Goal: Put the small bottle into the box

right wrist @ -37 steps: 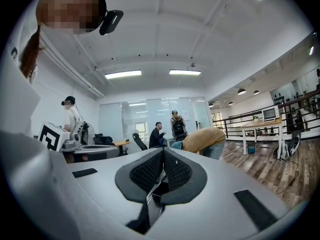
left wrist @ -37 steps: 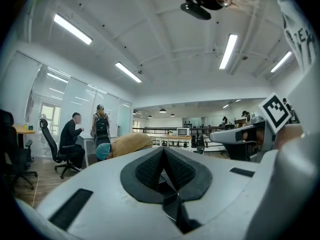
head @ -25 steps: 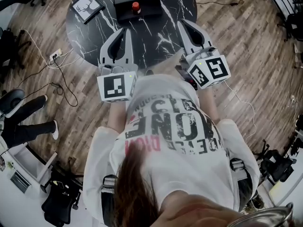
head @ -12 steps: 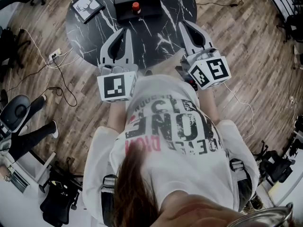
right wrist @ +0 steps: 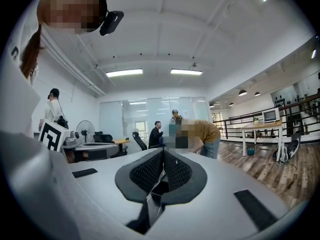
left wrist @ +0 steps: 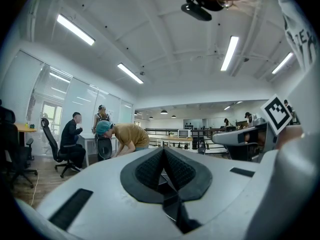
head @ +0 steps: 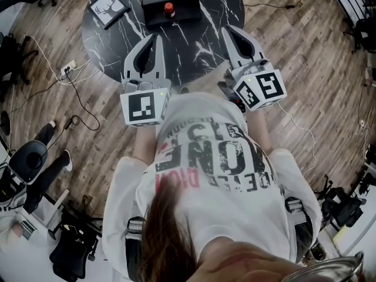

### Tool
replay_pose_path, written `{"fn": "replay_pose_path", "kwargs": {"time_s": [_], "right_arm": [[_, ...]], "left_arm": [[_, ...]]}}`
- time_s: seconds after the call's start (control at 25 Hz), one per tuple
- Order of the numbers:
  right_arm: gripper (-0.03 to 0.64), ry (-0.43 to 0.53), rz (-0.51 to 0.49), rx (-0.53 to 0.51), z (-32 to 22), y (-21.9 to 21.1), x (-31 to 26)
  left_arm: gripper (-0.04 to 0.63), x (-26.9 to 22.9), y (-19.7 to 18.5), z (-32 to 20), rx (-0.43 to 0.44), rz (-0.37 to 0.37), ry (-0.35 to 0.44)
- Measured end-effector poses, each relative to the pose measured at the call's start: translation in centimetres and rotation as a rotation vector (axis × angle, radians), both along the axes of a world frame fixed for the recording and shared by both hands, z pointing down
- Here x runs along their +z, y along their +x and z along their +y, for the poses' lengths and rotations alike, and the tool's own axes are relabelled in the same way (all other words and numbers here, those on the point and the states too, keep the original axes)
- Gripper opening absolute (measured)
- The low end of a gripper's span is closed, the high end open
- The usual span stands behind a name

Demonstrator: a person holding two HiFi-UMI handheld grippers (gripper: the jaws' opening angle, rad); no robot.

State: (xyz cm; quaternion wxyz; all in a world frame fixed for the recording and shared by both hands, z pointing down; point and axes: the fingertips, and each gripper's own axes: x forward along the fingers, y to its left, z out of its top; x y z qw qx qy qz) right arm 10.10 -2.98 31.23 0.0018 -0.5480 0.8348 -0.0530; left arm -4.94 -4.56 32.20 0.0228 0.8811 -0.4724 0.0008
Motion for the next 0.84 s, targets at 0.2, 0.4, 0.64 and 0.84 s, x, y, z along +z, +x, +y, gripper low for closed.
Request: {"fn": "replay_pose_path", "kwargs": {"time_s": [0.2,0.4,0.64,0.84], "right_arm": [[0.002,-0.002,0.006,-0.003,-0.25,-0.27,-0.02],[0.002,-0.005,0.008,-0.004,-0.39,-0.51,0.11],[0.002,-0.01,0.012,-0.006,-0.71,-0.9,0.16],[0.002,-0.026,0.012,0.001,-0.38,-0.84,0.77]], "left_arm": [[0.005,-0.09,-0.17,-0.23,0.001,0.003,0.0],[0.005,0.07,-0.45,-0.31,-0.001,0.006,-0.005],[0.005,0.16,-0.92,-0.65,-0.004,0.008,-0.01],[0.005,0.87,-0.99,-0.32,-0.002,0.01,-0.027]]}}
